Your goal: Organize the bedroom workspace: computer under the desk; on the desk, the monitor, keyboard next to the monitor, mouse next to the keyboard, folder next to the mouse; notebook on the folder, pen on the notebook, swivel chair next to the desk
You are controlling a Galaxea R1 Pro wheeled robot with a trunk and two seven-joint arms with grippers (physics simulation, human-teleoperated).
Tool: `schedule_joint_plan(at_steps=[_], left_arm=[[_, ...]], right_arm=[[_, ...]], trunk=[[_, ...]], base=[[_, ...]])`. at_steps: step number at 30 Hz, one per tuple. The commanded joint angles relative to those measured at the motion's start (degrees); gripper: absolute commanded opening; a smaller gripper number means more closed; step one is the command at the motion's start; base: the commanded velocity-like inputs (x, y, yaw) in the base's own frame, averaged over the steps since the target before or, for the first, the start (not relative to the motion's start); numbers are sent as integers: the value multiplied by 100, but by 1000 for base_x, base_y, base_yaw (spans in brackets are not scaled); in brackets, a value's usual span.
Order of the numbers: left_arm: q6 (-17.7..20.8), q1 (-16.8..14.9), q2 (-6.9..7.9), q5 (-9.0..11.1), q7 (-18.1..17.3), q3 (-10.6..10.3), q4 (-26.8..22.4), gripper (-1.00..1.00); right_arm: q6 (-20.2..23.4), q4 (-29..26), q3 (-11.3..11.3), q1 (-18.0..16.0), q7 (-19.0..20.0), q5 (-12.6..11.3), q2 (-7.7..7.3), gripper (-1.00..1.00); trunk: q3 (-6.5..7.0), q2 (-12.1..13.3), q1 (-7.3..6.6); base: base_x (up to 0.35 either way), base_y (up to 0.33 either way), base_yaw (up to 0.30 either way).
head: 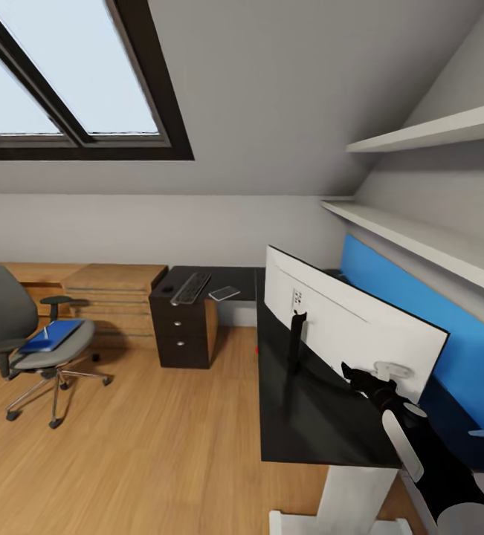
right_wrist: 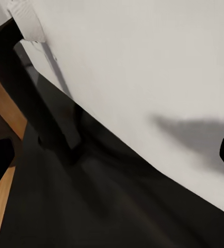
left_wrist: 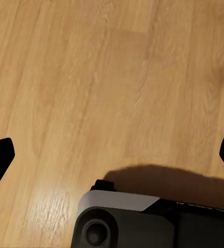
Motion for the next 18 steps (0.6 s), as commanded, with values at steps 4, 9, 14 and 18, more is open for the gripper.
schedule_joint_plan(at_steps=[4,9,14,18], left_arm=[[-20,-3,21,39,36,-49,3,100],[-20,-3,108,54,36,-39,0,100],[-5,-3,988,1150,-493,802,-486,100],[-34,-3,1176,1518,-1072,949,-811,100]], right_arm=[[22,-9,4,1,-44,-57,-4,100],[-72,-9,3,1,-62,-57,-5,100],[-333,0,-1,1,-82,-57,-5,100],[-342,0,-4,1,-82,-57,-12,100]], trunk=[[-2,-3,5],[-2,-3,5],[-2,-3,5],[-2,-3,5]], base=[[313,-14,0],[319,-79,0],[245,-128,0],[49,-67,0]])
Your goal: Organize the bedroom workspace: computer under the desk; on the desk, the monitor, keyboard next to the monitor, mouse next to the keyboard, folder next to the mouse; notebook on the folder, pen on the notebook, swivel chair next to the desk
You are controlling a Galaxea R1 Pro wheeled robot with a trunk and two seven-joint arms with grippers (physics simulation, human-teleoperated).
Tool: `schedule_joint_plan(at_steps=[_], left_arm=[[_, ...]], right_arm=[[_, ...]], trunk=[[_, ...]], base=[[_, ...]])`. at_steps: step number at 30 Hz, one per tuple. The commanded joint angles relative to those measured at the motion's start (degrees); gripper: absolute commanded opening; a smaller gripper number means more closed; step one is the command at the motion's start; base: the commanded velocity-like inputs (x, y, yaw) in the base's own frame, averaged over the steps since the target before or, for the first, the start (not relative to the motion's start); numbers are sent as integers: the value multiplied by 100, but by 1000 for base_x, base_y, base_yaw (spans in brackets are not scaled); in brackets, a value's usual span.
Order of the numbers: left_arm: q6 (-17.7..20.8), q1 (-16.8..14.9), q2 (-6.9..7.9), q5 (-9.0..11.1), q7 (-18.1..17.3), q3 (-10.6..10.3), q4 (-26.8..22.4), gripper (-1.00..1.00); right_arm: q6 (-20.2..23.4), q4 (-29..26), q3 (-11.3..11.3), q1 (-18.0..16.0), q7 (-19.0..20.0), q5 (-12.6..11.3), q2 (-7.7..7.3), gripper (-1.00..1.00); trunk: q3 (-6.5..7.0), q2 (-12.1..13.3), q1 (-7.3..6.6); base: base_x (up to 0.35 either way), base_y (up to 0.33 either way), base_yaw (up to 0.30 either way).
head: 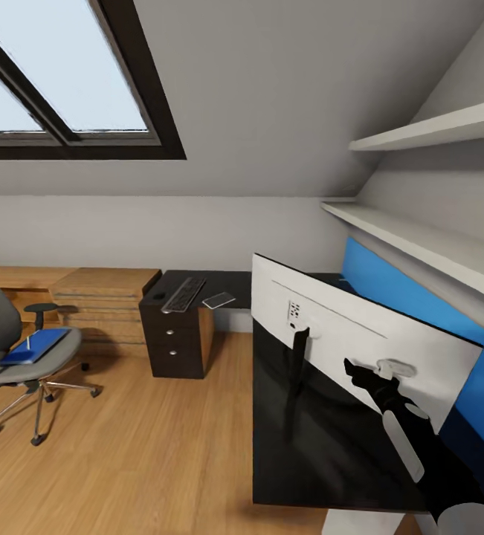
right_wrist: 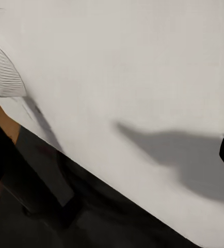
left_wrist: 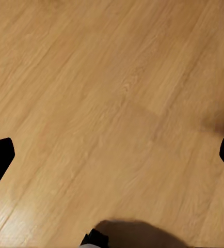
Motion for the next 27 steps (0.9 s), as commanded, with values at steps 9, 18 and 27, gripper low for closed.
schedule_joint_plan(at_steps=[9,18,27], left_arm=[[-26,-1,86,109,-49,-2,-78,100],[-33,-1,122,111,-17,71,-80,100],[-34,-1,126,110,-8,357,-80,100]], right_arm=[[16,-9,-8,0,-23,-48,-9,100],[15,-8,-6,0,-30,-46,-5,100],[16,-6,-1,0,-26,-55,18,100]], trunk=[[-3,-4,2],[-21,-4,2],[-60,-4,2]], base=[[71,-285,0],[86,-277,21],[7,-26,62]])
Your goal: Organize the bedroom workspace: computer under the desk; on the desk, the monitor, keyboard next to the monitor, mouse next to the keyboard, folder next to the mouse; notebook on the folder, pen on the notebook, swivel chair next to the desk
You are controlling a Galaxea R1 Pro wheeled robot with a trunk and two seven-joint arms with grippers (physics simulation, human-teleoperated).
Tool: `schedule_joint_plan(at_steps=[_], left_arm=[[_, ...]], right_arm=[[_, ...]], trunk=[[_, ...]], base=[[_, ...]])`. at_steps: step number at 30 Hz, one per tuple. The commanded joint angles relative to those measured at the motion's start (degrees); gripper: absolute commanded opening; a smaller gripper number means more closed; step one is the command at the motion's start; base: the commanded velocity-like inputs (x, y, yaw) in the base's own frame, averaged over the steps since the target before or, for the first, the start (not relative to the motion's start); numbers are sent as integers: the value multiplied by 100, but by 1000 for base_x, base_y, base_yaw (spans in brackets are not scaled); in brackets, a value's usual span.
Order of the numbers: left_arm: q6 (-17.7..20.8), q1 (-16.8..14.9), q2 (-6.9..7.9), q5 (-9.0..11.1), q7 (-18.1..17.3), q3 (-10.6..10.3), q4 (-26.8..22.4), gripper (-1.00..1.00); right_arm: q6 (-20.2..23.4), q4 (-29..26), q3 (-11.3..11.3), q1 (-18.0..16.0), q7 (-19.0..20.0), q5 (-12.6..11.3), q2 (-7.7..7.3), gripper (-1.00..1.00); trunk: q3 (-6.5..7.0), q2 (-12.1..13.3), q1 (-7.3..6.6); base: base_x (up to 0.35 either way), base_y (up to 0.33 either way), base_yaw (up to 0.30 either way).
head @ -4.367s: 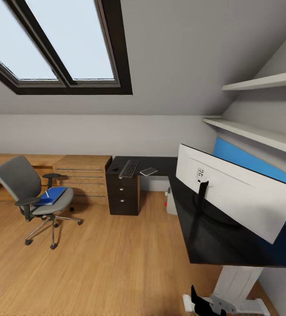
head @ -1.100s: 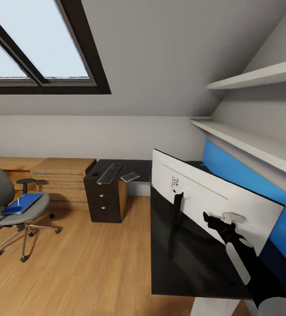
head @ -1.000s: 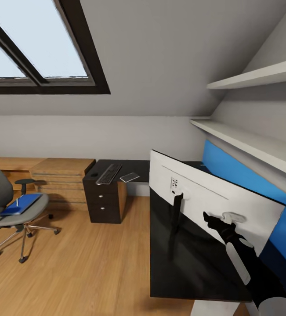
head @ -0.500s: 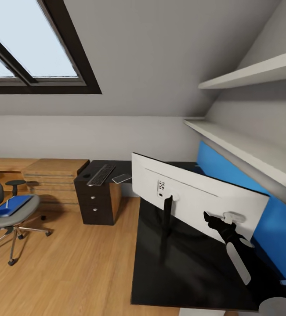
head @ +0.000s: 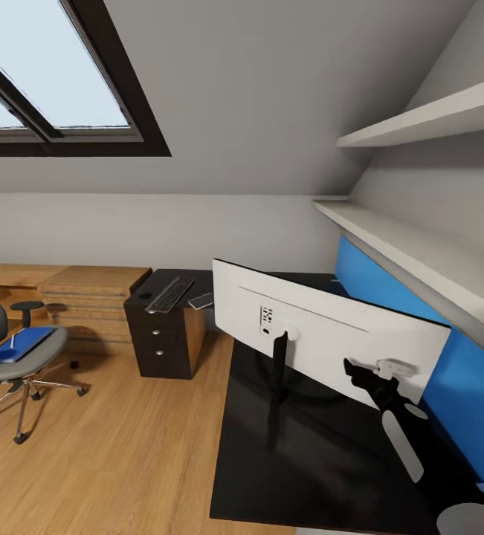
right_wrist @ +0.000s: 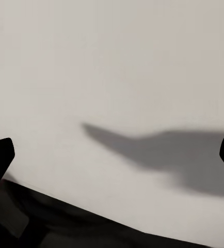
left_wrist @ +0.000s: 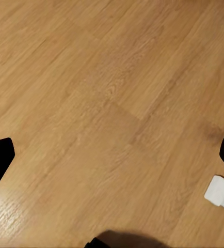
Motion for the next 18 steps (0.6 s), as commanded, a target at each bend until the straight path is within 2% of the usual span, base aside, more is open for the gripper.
schedule_joint_plan(at_steps=[1,7,12,16,18], left_arm=[[-21,-2,6,22,46,-45,-4,100],[-25,-2,20,8,33,-39,-4,100],[-33,-1,30,-16,18,-44,-4,100],[-34,-2,31,-18,22,-44,-4,100],[-34,-2,26,-18,22,-49,-5,100]], right_arm=[[27,-8,8,-1,-28,-51,4,100],[22,13,15,-1,-14,-30,19,100],[-109,154,33,-1,-17,-27,19,100],[-235,455,48,-4,-22,-18,19,100],[-265,707,46,-18,-96,128,19,100]], trunk=[[-6,-7,3],[-6,-7,3],[-6,-7,3],[-6,-7,3],[-6,-7,3]], base=[[0,0,2],[12,0,0],[212,0,0],[111,0,0],[22,0,0]])
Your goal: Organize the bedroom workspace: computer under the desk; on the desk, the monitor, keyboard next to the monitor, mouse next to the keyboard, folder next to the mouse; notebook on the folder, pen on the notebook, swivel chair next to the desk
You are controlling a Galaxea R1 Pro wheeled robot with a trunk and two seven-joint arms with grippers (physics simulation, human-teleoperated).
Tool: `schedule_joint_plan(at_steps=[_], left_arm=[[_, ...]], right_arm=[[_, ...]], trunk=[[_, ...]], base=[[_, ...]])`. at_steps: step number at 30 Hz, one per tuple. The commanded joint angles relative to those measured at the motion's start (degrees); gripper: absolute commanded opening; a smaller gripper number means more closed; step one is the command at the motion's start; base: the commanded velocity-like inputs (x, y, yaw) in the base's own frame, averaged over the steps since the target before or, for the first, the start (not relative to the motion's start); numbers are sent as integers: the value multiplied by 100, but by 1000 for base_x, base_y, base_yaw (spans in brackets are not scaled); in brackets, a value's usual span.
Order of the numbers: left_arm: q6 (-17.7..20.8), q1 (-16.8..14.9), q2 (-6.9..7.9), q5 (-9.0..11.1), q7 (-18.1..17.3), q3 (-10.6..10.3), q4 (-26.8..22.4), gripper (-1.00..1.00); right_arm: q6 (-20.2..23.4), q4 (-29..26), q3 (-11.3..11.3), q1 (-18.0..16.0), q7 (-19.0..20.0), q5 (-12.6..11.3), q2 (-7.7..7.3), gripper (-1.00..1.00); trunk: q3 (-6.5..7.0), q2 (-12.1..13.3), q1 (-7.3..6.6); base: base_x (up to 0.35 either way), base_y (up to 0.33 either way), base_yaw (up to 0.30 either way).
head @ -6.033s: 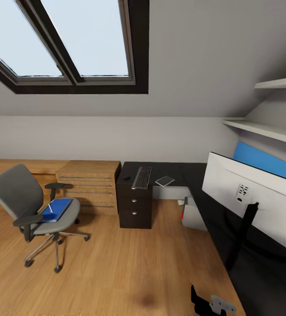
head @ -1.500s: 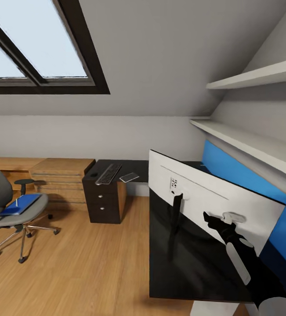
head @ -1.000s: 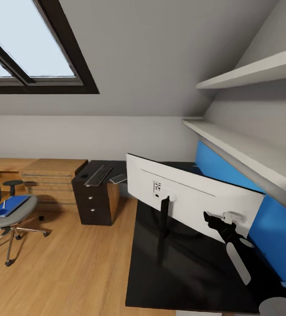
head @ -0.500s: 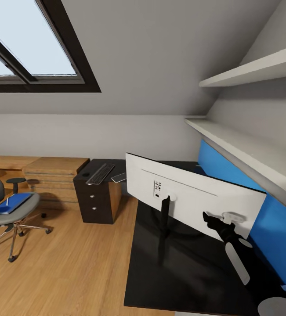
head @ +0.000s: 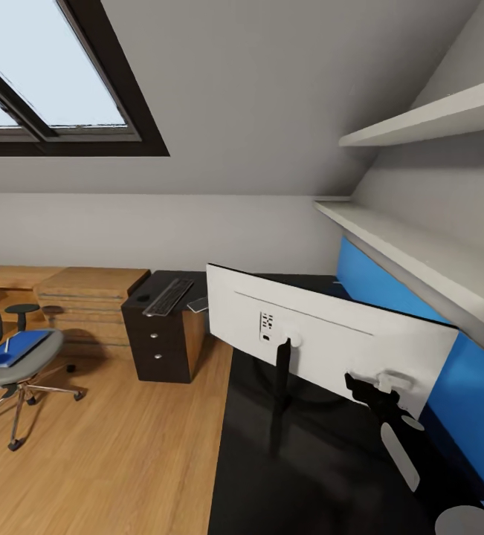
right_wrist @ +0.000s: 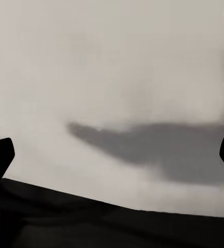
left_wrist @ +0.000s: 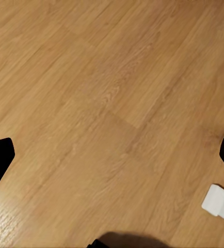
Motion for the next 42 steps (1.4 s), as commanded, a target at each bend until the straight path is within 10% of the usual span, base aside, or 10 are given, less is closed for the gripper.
schedule_joint_plan(at_steps=[1,11,15,20,29,42], left_arm=[[-23,-2,5,24,47,-50,-3,100],[-22,-2,3,18,44,-63,-4,100],[-23,-2,2,9,43,-80,-8,100],[-23,-2,2,7,43,-72,-21,100],[-23,-2,6,7,26,-73,-37,100],[-13,-2,-29,-125,26,-122,-36,100]], right_arm=[[26,23,6,-5,-57,-5,-2,100],[-391,703,13,-353,-432,328,8,100],[-1080,2445,28,-1539,-473,1042,79,100],[-1504,3364,31,-2235,-482,1392,98,100],[-1539,3836,36,-2406,-732,1431,96,100],[-2148,4480,-10,-2381,-754,1349,747,100]], trunk=[[-5,-7,3],[-5,-7,3],[-5,-7,3],[-5,-7,3],[-5,-7,3],[-5,-7,3]], base=[[10,0,0],[3,0,0],[0,0,0],[0,0,0],[0,0,0],[-59,0,0]])
